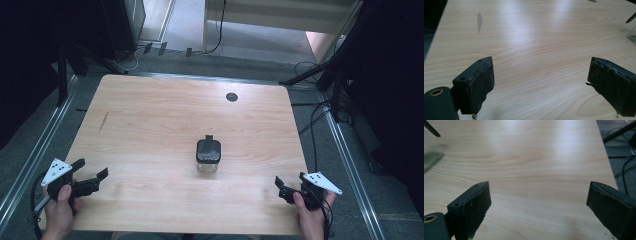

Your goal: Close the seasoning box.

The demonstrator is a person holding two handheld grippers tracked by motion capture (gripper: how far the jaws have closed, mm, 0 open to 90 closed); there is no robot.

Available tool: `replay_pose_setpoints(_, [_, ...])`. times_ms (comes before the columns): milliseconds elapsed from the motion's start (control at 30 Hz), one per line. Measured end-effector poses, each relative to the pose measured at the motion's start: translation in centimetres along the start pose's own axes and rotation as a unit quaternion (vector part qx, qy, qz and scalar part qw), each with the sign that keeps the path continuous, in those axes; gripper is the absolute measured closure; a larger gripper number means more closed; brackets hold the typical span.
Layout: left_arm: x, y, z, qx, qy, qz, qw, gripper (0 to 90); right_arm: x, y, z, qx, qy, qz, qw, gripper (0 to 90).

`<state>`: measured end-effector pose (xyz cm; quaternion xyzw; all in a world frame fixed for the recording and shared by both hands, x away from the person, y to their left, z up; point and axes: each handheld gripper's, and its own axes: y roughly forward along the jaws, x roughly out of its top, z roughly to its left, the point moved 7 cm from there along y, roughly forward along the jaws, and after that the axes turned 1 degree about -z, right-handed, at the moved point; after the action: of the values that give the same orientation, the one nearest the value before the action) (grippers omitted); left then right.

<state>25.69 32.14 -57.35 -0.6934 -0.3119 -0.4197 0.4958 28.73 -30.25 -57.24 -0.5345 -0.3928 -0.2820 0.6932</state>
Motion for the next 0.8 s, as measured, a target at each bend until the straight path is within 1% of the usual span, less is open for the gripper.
replay_pose_setpoints(33, [0.0,-0.2,0.3,0.001,0.0,-0.001,1.0,6.9,-0.4,-0.1,-0.5,-0.003,0.006,0.0,1.0,5.9])
replay_pose_setpoints(133, [0.0,-0.7,1.4,0.027,0.007,-0.004,0.9996,6.9,-1.1,-0.6,-1.7,-0.009,0.02,-0.001,0.9998,6.6])
replay_pose_setpoints(167, [-0.1,-0.8,1.7,0.035,0.009,-0.004,0.9993,7.0,-1.1,-0.8,-2.1,-0.009,0.029,-0.004,0.9995,7.6])
replay_pose_setpoints(200, [-0.2,-0.8,2.0,0.039,0.01,-0.005,0.9992,6.9,-1.1,-0.9,-2.2,-0.007,0.032,-0.009,0.9994,7.8])
replay_pose_setpoints(233, [-0.3,-0.8,2.0,0.035,0.003,-0.006,0.9993,7.0,-1.1,-1.0,-2.2,-0.006,0.03,-0.013,0.9995,7.9])
replay_pose_setpoints(267, [-0.3,-0.7,1.9,0.03,0.001,-0.009,0.9995,7.0,-1.1,-1.0,-2.2,-0.008,0.027,-0.014,0.9995,7.9])
replay_pose_setpoints(333, [-0.4,-0.5,1.8,0.026,0.007,-0.007,0.9996,7.0,-1.2,-0.9,-1.8,-0.013,0.017,-0.02,0.9996,8.4])
replay_pose_setpoints(400, [-0.5,-0.3,1.6,0.025,0.013,-0.003,0.9996,7.0,-1.3,-0.9,-1.5,-0.017,-0.002,-0.022,0.9996,8.8])
replay_pose_setpoints(467, [-0.5,-0.2,1.5,0.023,0.017,0.0,0.9996,7.0,-1.5,-0.9,-1.4,-0.014,-0.007,-0.021,0.9997,8.9])
replay_pose_setpoints(533, [-0.6,-0.1,1.4,0.023,0.021,0.0,0.9995,7.0,-1.5,-1.0,-1.5,-0.02,-0.001,-0.022,0.9996,10.3])
replay_pose_setpoints(633, [-0.7,0.0,1.5,0.034,0.021,0.006,0.9992,7.0,-1.5,-1.0,-1.6,-0.022,0.005,-0.024,0.9994,10.9])
replay_pose_setpoints(733, [-0.7,0.0,1.5,0.033,0.022,0.006,0.9992,7.0,-1.5,-1.0,-1.6,-0.024,0.01,-0.022,0.9994,11.5])
replay_pose_setpoints(800, [-0.7,0.0,1.5,0.032,0.021,0.007,0.9993,7.1,-1.5,-1.0,-1.7,-0.025,0.009,-0.02,0.9994,11.7])
